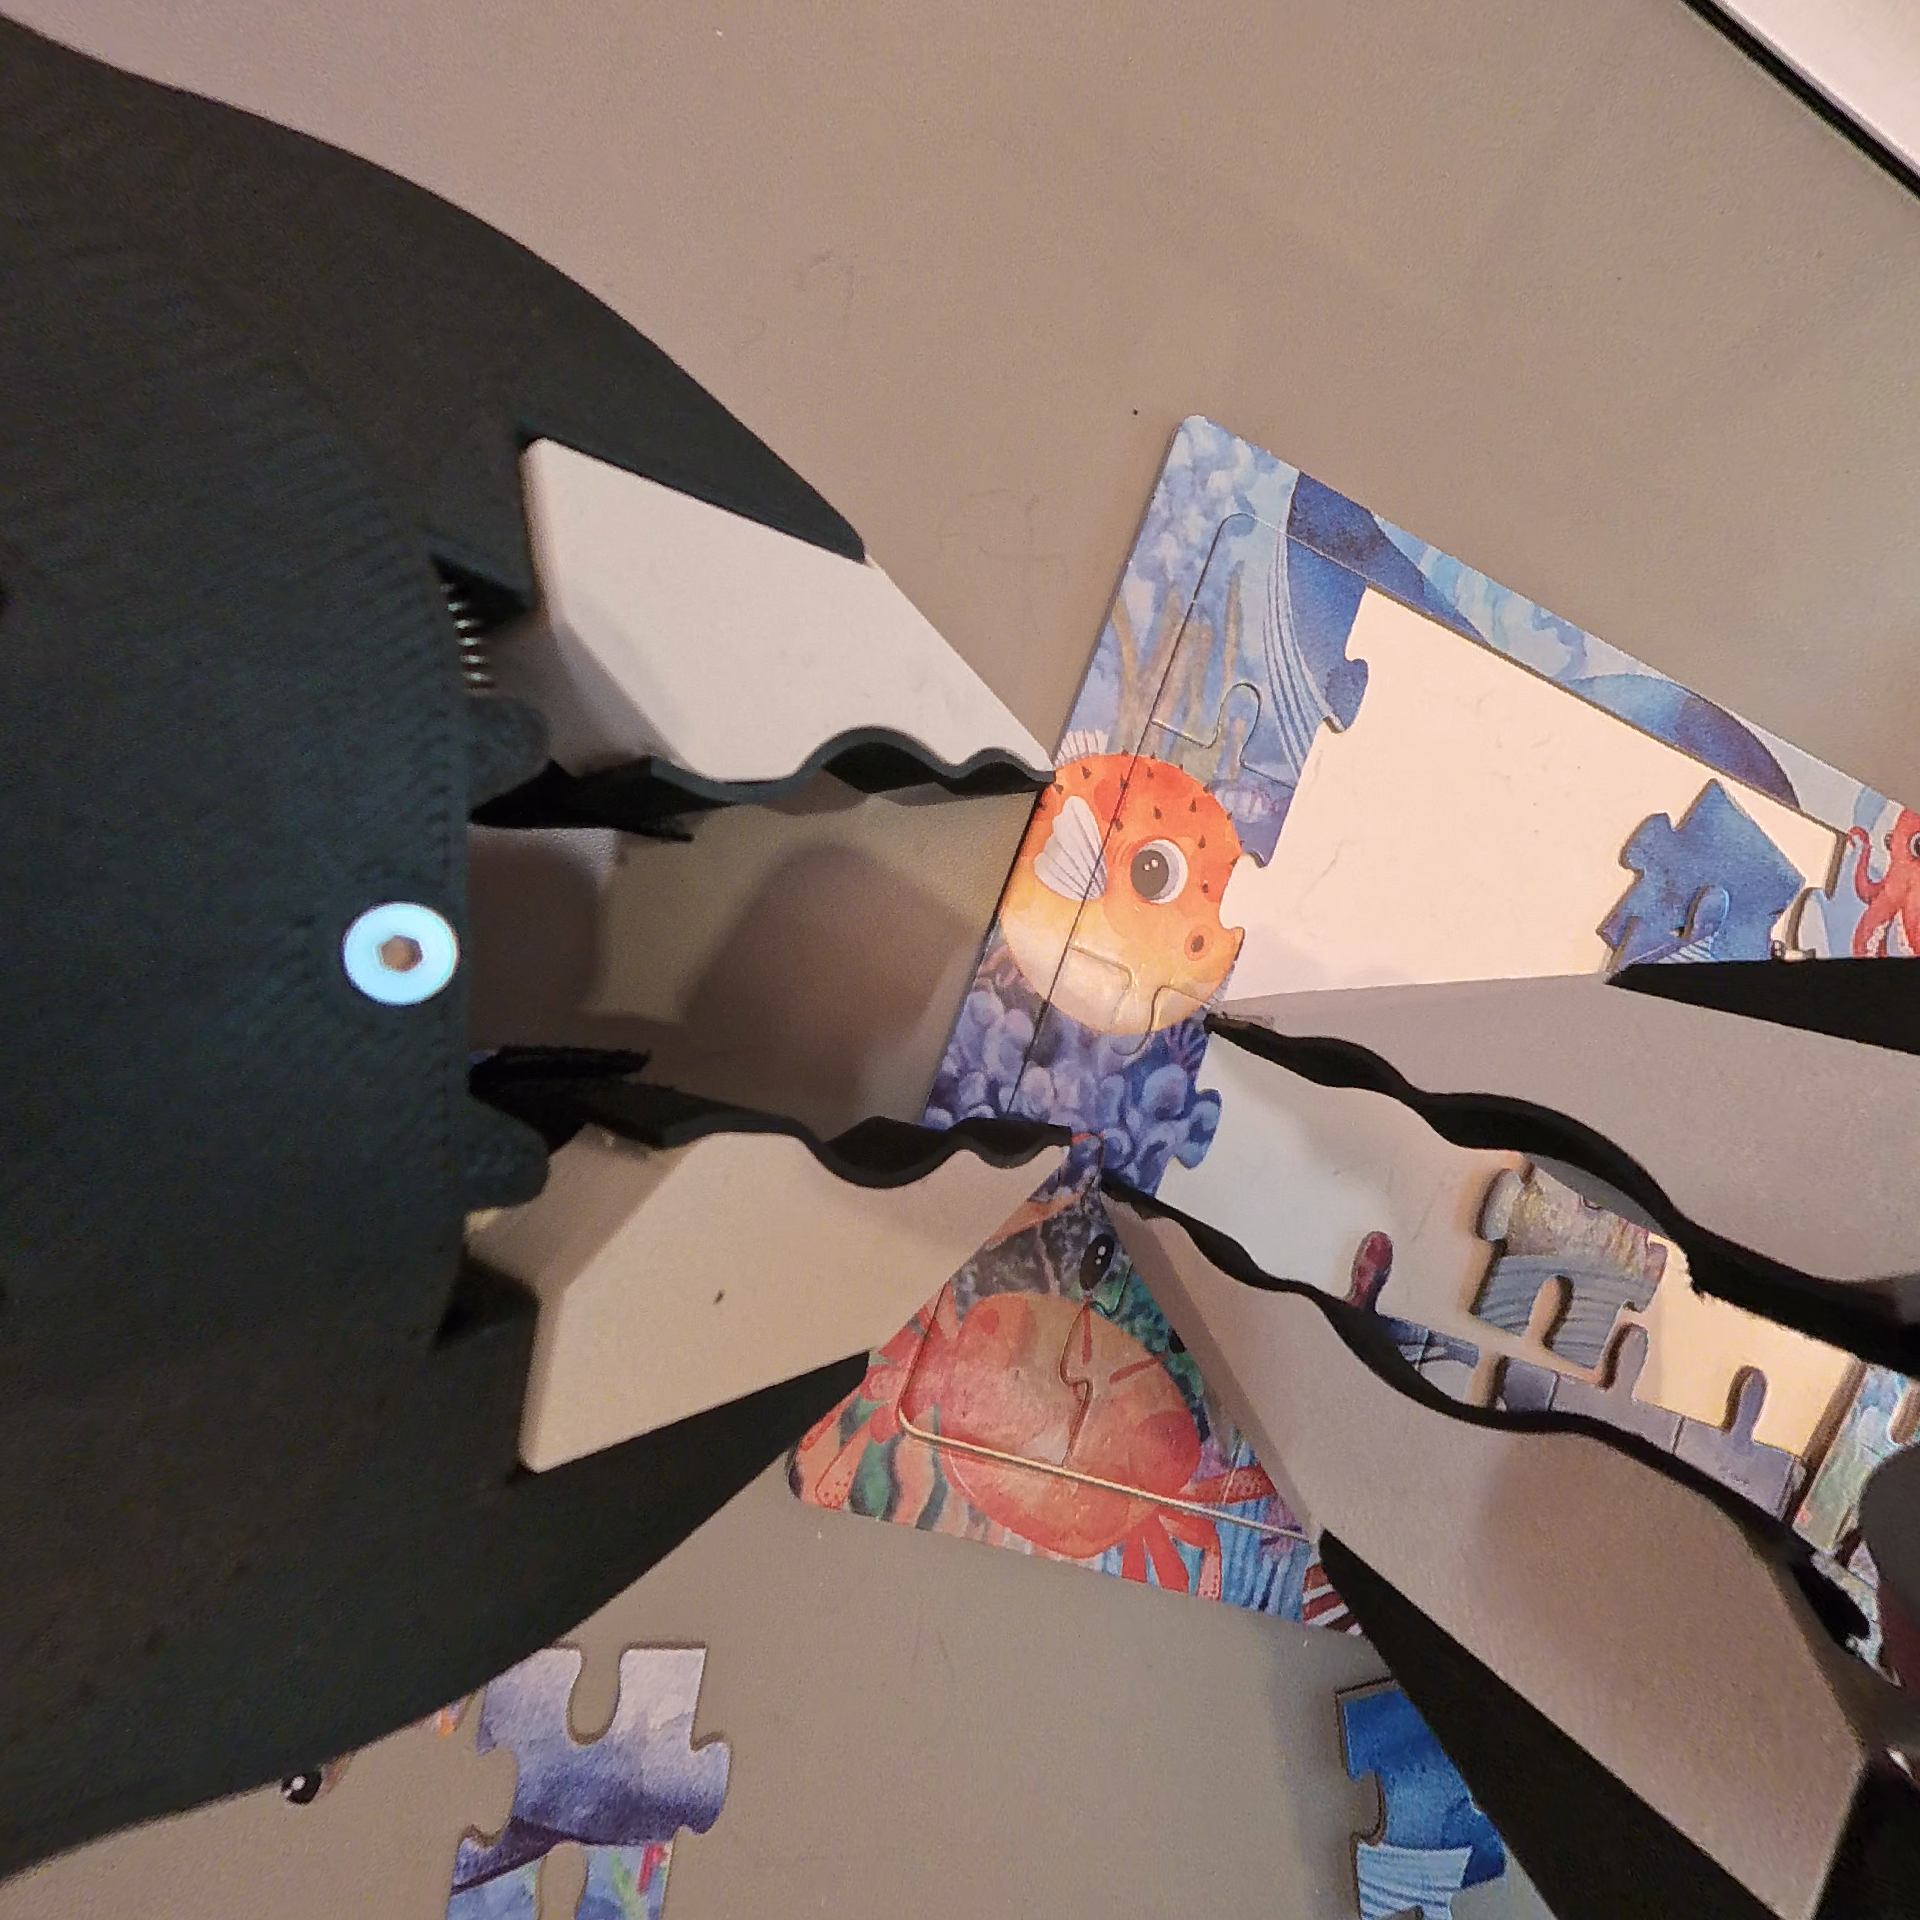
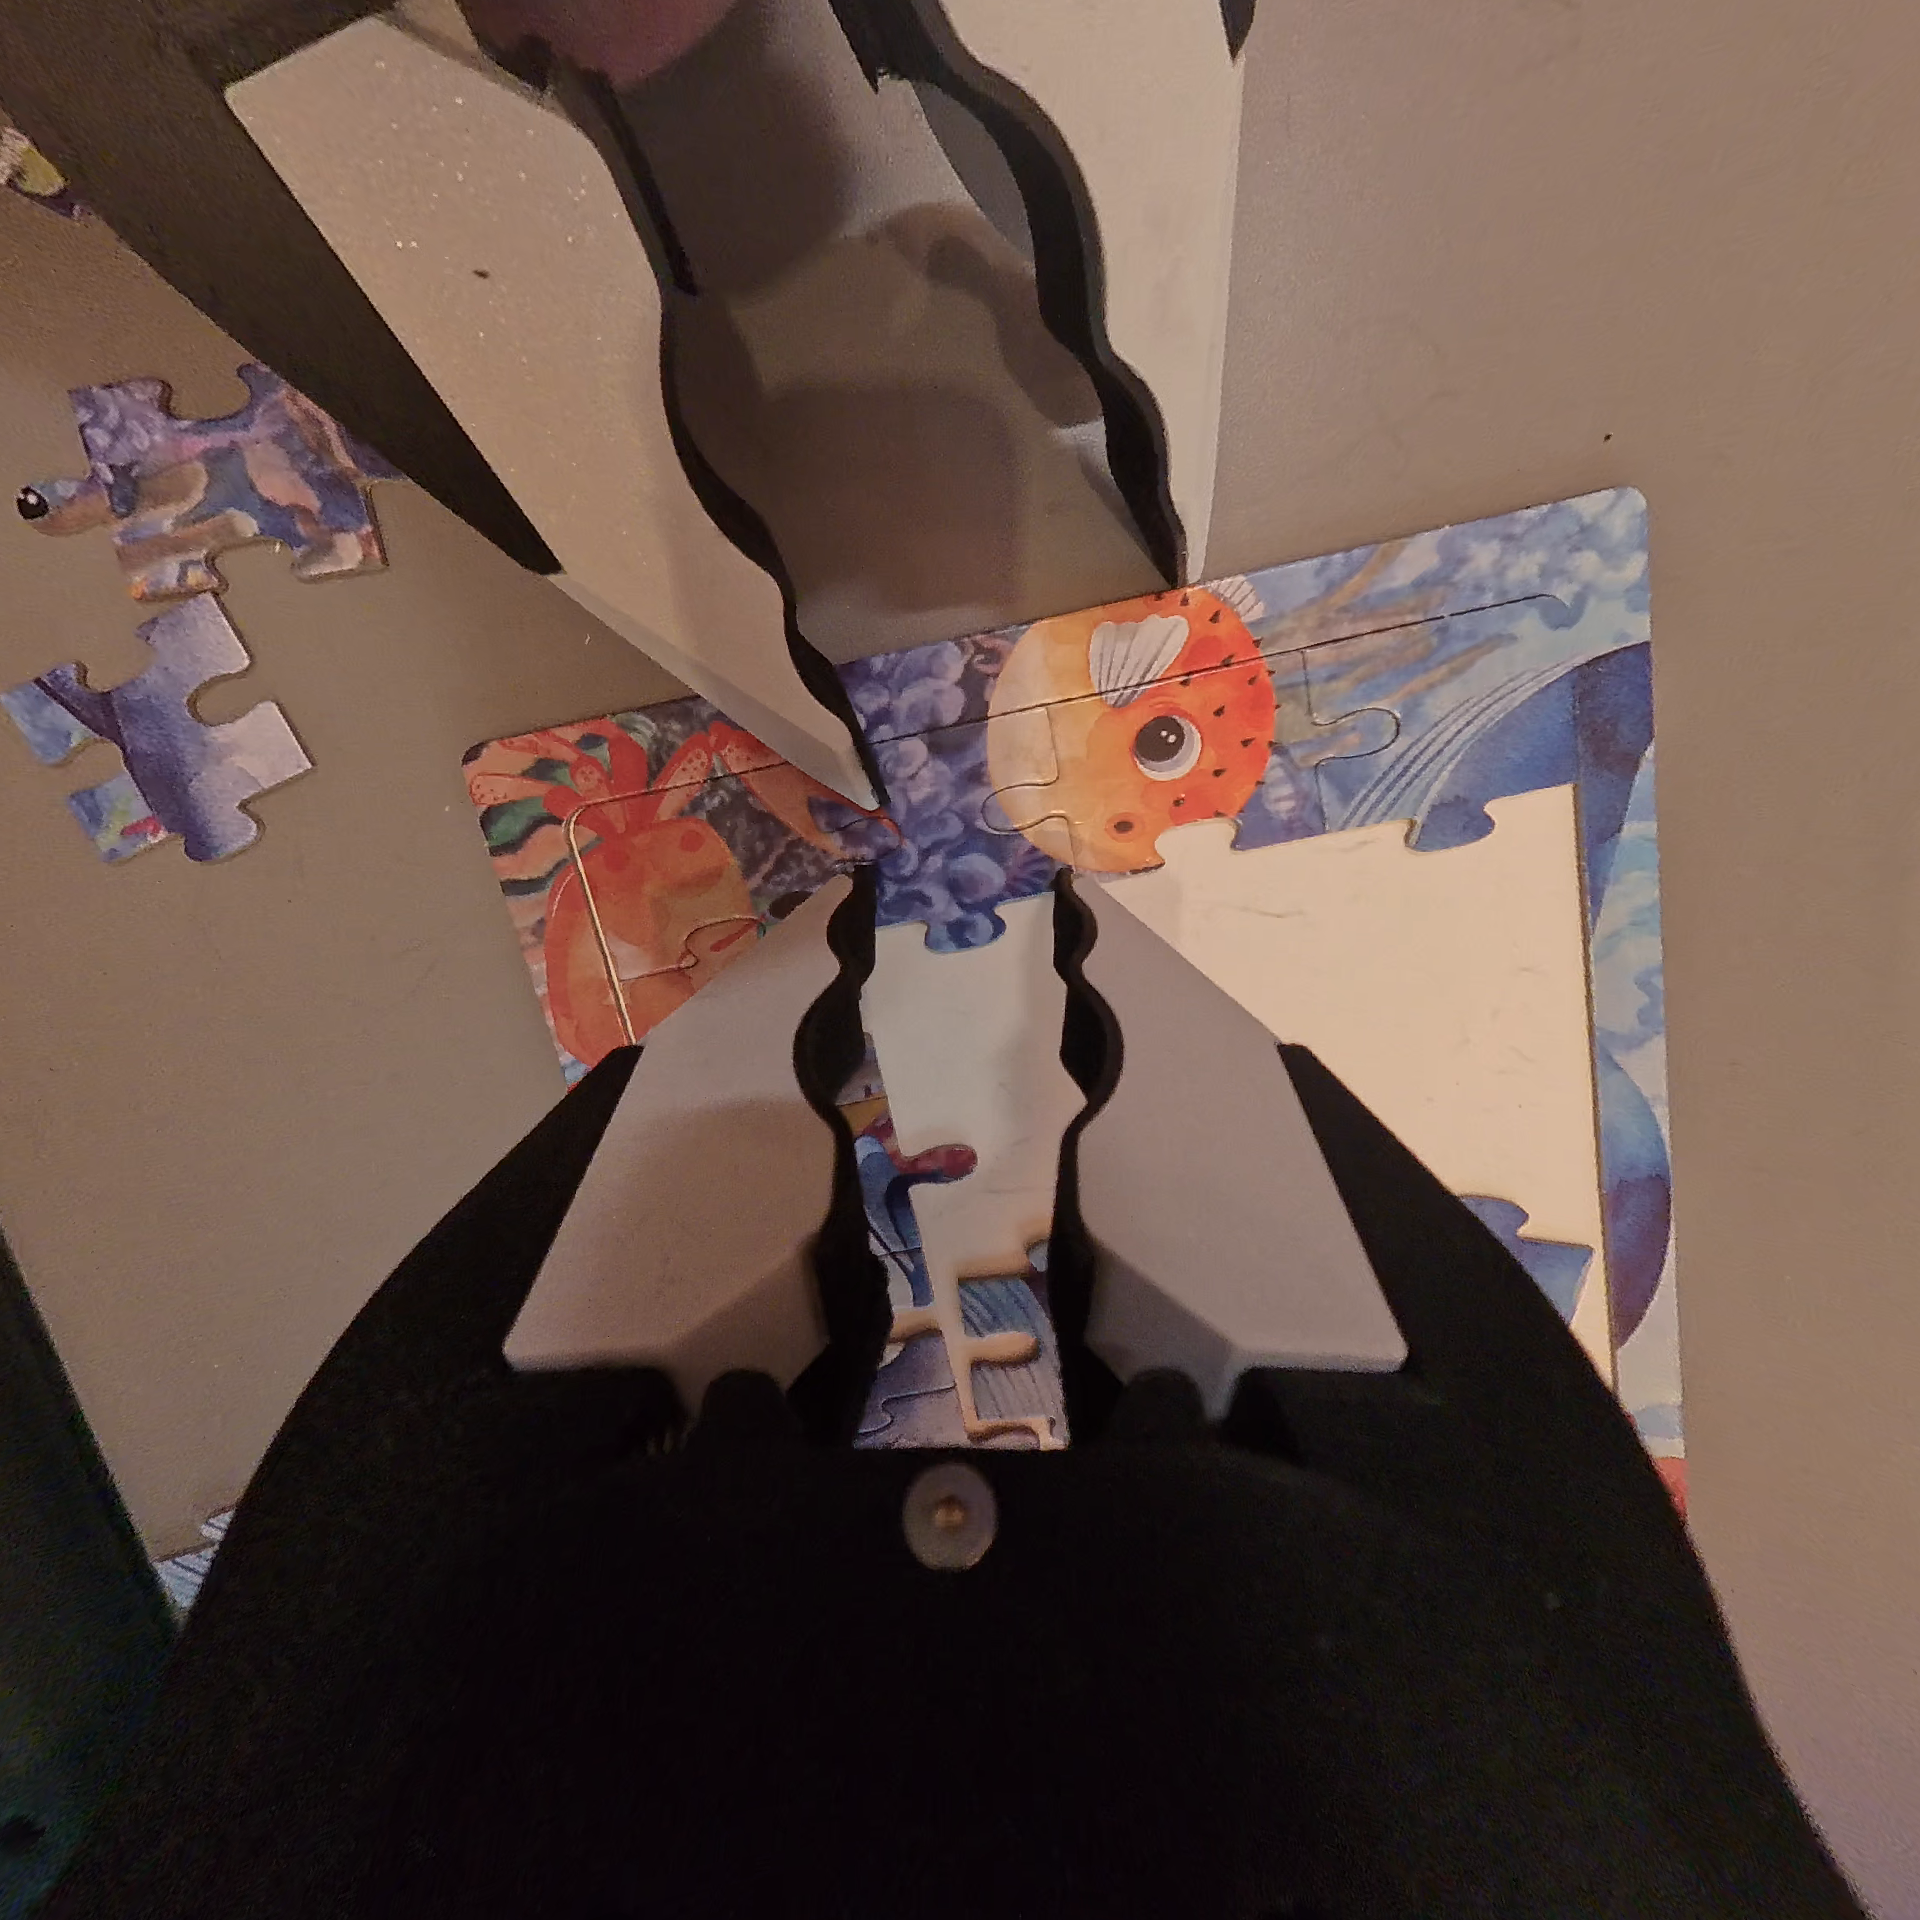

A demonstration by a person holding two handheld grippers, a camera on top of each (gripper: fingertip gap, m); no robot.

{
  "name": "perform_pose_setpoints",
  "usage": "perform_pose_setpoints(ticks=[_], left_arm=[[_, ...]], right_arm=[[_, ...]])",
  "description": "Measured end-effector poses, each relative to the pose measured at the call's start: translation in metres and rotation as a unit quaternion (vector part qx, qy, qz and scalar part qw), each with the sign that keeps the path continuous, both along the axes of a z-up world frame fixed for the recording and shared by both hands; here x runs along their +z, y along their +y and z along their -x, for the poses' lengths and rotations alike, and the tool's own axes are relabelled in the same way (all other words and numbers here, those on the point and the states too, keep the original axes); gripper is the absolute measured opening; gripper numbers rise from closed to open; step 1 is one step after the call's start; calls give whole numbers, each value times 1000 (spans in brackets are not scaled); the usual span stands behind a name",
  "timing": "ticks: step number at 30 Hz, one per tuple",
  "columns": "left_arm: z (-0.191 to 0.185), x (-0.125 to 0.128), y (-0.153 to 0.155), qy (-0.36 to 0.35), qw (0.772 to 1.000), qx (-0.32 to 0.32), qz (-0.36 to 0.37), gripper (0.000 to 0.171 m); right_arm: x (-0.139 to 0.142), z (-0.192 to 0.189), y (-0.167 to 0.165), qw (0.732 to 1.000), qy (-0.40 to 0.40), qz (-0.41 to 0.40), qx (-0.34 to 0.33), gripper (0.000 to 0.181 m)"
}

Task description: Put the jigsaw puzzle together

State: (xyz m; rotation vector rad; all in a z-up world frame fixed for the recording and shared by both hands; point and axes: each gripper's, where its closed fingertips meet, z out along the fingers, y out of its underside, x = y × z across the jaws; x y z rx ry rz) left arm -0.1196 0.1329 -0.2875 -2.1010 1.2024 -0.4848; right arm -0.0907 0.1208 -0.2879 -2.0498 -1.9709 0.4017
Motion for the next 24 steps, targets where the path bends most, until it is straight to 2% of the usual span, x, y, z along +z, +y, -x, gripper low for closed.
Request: perform_pose_setpoints(ticks=[2, 5, 7, 9, 13, 18, 21, 24], left_arm=[[0, 0, -1, 0, 1000, 1, -1, 61], [-2, 2, -2, -2, 1000, -3, -7, 58], [-1, 3, -1, -1, 1000, -1, -6, 63], [3, 4, -4, 2, 1000, -8, 1, 71], [16, 5, -4, 9, 1000, -1, 1, 73], [27, 13, 1, 22, 999, 13, -19, 75], [28, 12, 1, 34, 999, 14, -23, 75], [29, 7, 1, 46, 999, 13, -20, 75]], right_arm=[[0, 0, 1, 1000, 10, 5, -4, 33], [4, -4, 6, 999, 30, -2, -27, 45], [15, -4, 7, 997, 65, 3, -43, 50], [29, -15, 15, 994, 84, -11, -65, 52], [49, -54, 30, 983, 132, -12, -127, 51], [27, -95, 37, 981, 102, 2, -167, 66], [16, -98, 41, 978, 90, 5, -191, 75], [6, -97, 48, 969, 73, 5, -235, 75]])
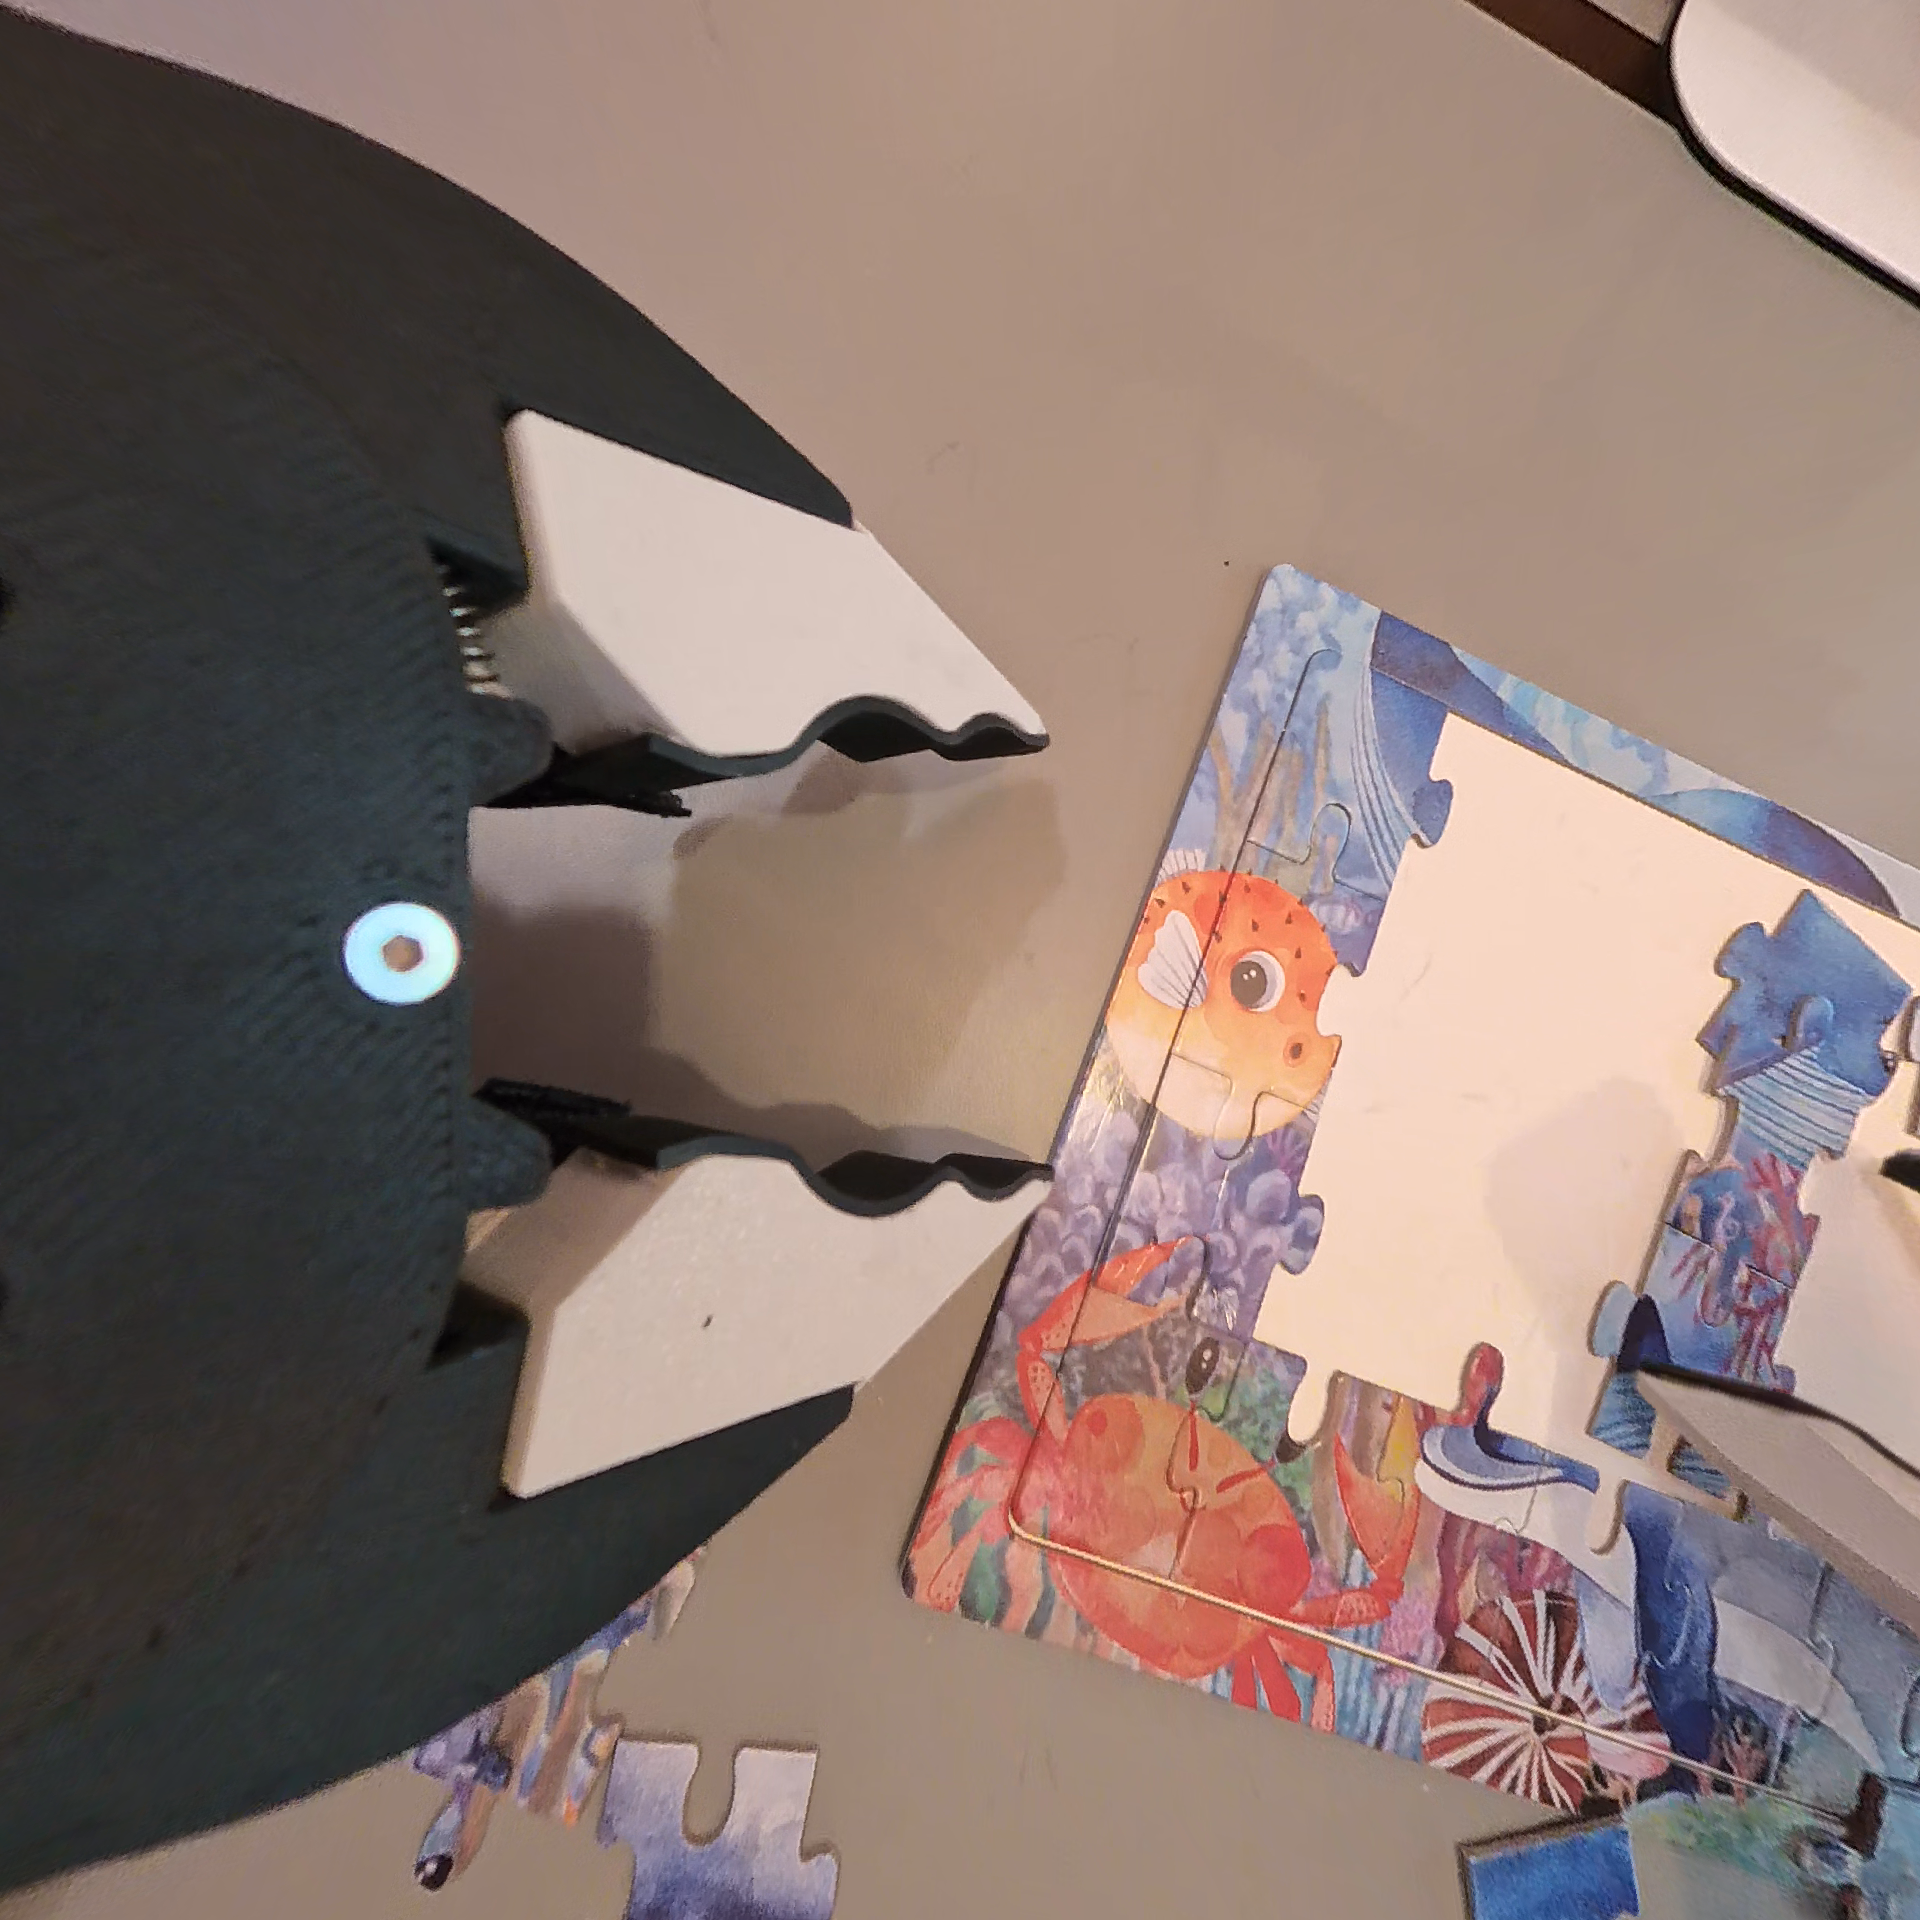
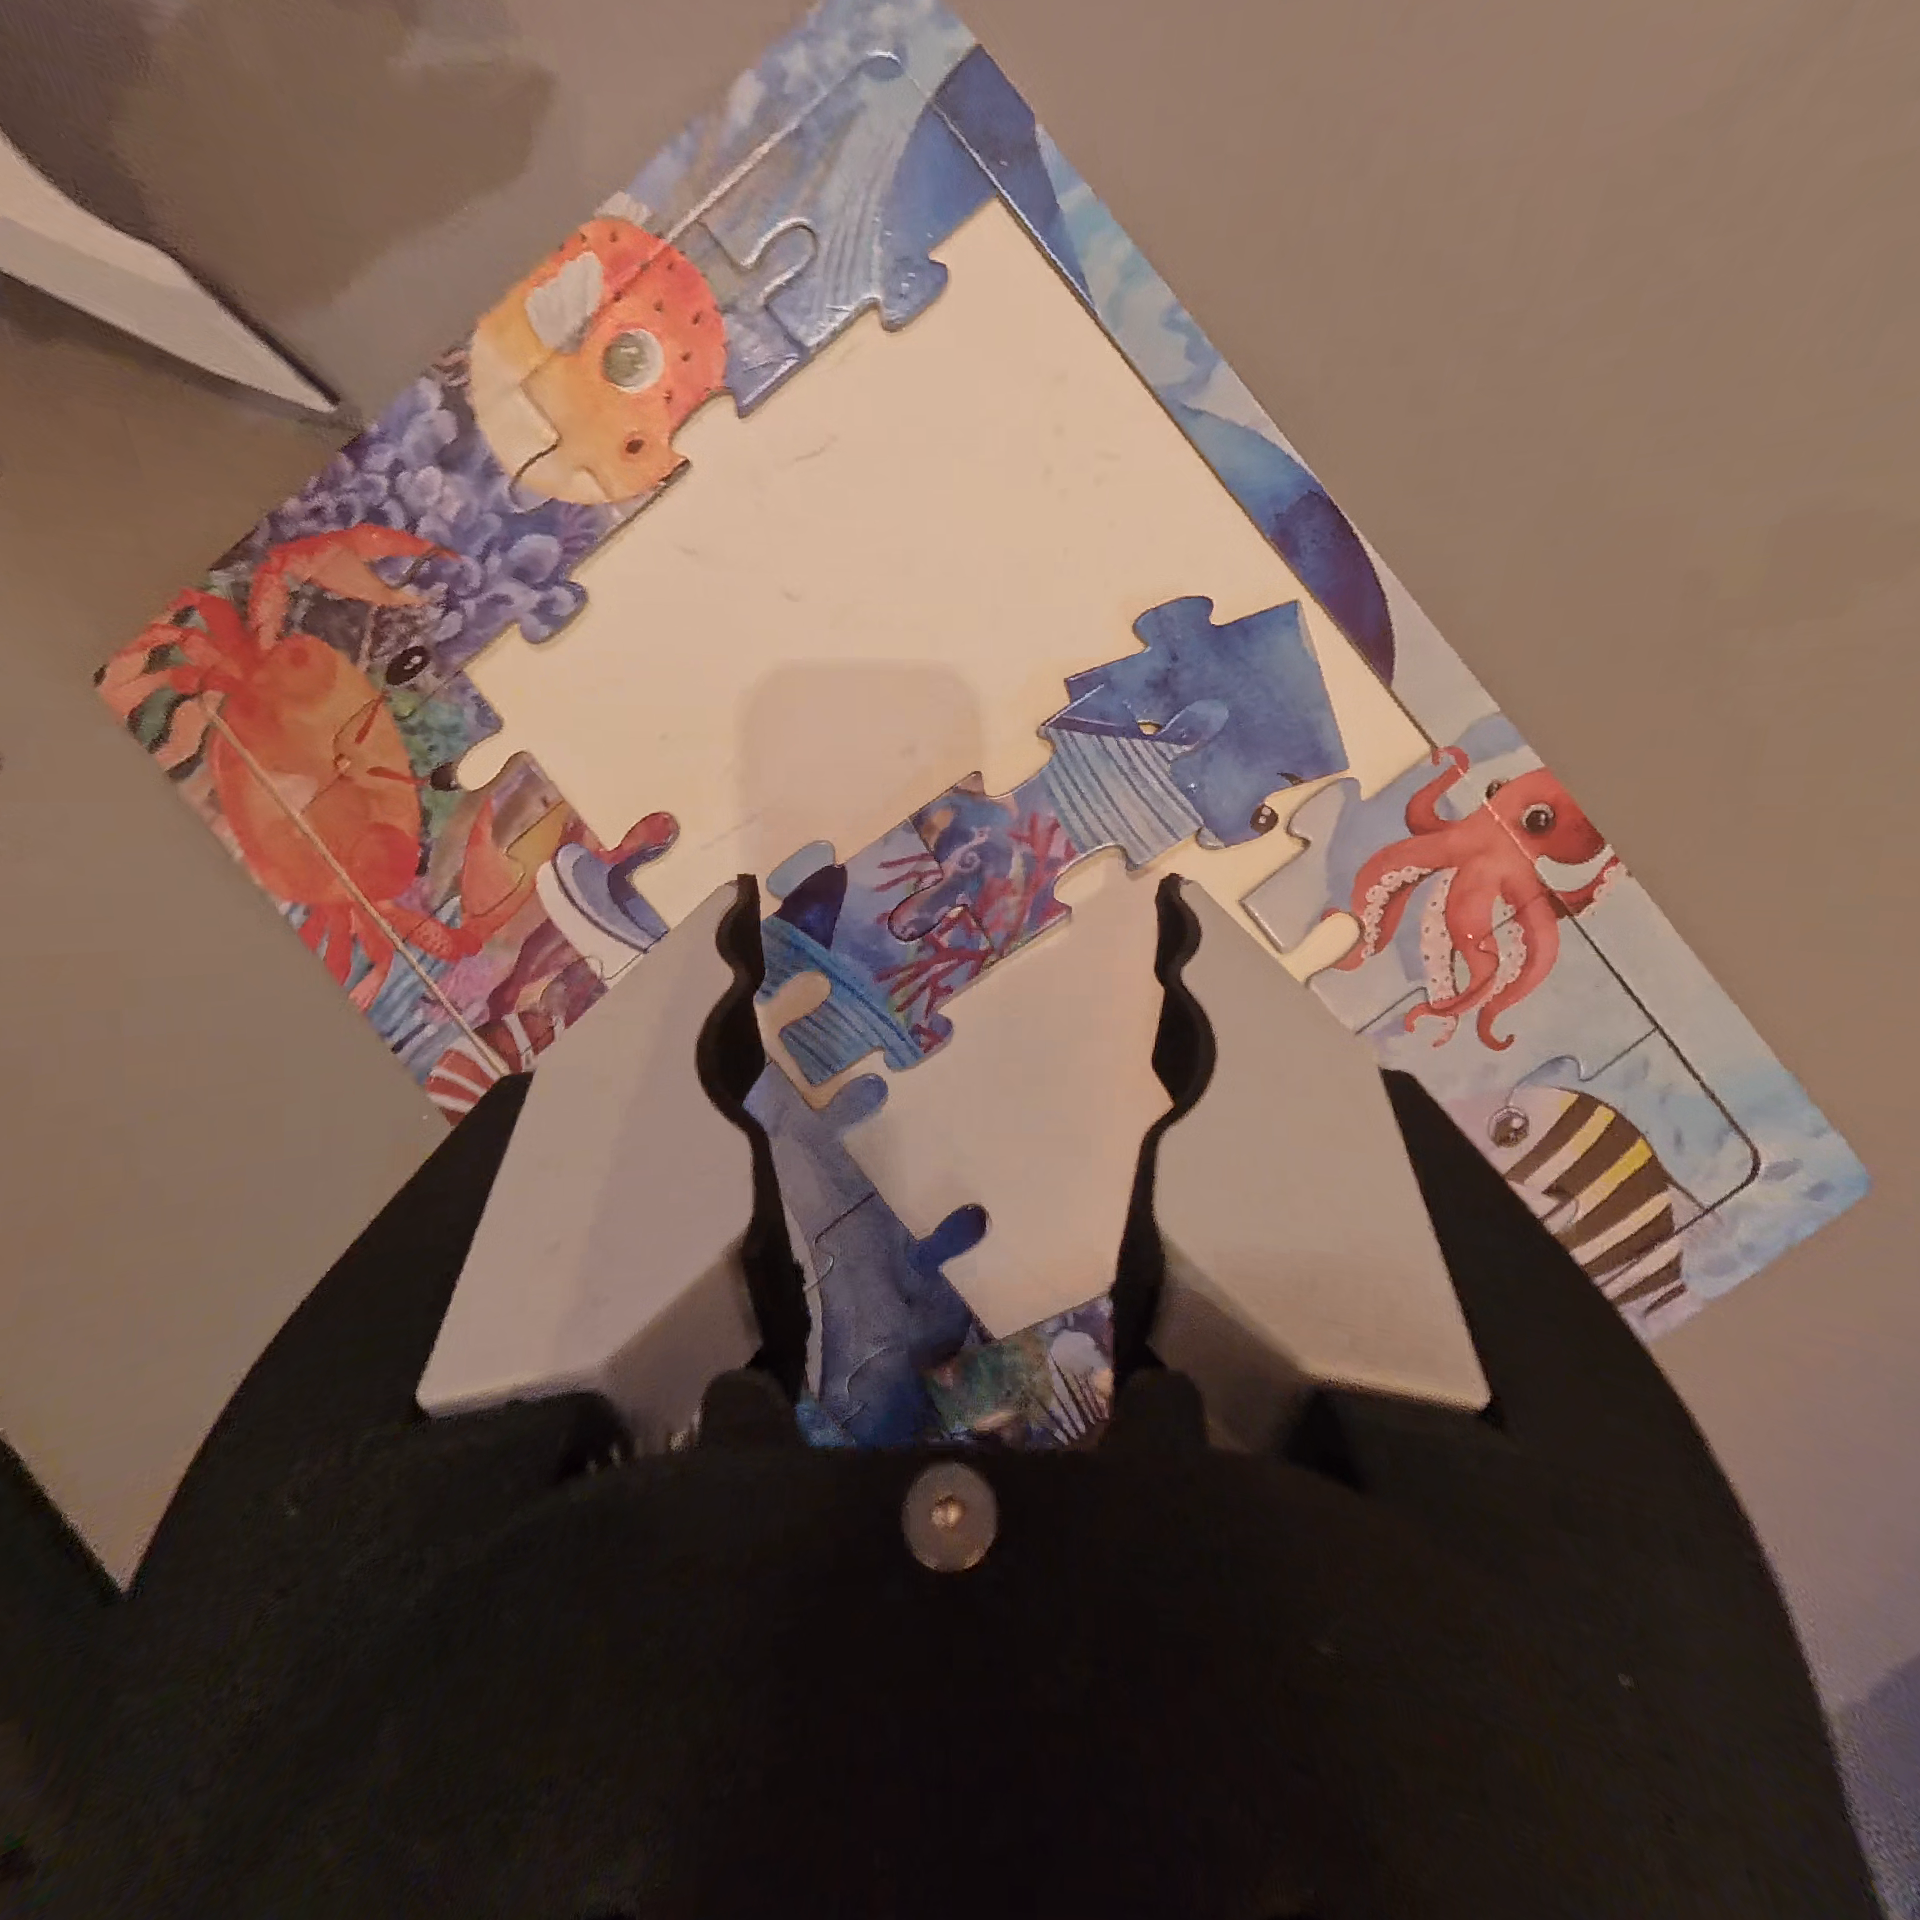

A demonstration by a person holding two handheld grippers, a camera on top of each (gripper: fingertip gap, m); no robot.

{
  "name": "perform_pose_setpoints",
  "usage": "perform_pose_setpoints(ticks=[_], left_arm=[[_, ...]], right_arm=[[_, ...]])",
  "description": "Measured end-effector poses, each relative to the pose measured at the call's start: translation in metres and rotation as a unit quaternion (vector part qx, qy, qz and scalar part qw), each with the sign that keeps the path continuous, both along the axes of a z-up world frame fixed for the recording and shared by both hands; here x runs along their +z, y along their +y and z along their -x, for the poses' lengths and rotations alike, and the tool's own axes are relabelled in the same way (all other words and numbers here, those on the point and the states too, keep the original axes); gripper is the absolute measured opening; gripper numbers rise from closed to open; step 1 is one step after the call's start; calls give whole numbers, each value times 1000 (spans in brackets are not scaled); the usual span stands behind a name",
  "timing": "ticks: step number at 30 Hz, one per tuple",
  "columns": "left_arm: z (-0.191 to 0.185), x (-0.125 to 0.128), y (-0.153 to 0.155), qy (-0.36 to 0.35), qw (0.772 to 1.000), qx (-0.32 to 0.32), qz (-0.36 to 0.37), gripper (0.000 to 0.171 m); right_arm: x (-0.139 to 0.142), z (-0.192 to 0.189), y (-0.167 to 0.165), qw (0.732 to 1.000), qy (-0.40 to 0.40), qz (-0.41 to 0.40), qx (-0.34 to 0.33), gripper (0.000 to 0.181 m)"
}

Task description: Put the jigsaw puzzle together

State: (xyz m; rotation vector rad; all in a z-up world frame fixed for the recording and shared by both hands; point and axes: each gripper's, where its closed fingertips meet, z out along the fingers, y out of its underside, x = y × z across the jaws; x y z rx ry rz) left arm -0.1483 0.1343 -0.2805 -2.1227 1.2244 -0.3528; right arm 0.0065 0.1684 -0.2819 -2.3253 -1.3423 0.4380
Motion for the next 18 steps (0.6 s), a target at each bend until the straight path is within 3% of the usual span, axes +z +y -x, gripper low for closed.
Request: perform_pose_setpoints(ticks=[4, 12, 18], left_arm=[[-1, -4, -3, 2, 1000, -6, 13, 73], [-10, -6, -16, -10, 999, -25, 36, 64], [-27, -8, -33, -1, 997, -61, 45, 77]], right_arm=[[-8, -1, 5, 1000, -12, -6, -20, 71], [-7, -3, 2, 1000, -6, -9, 7, 64], [-7, -10, -4, 1000, -14, -1, 23, 54]])
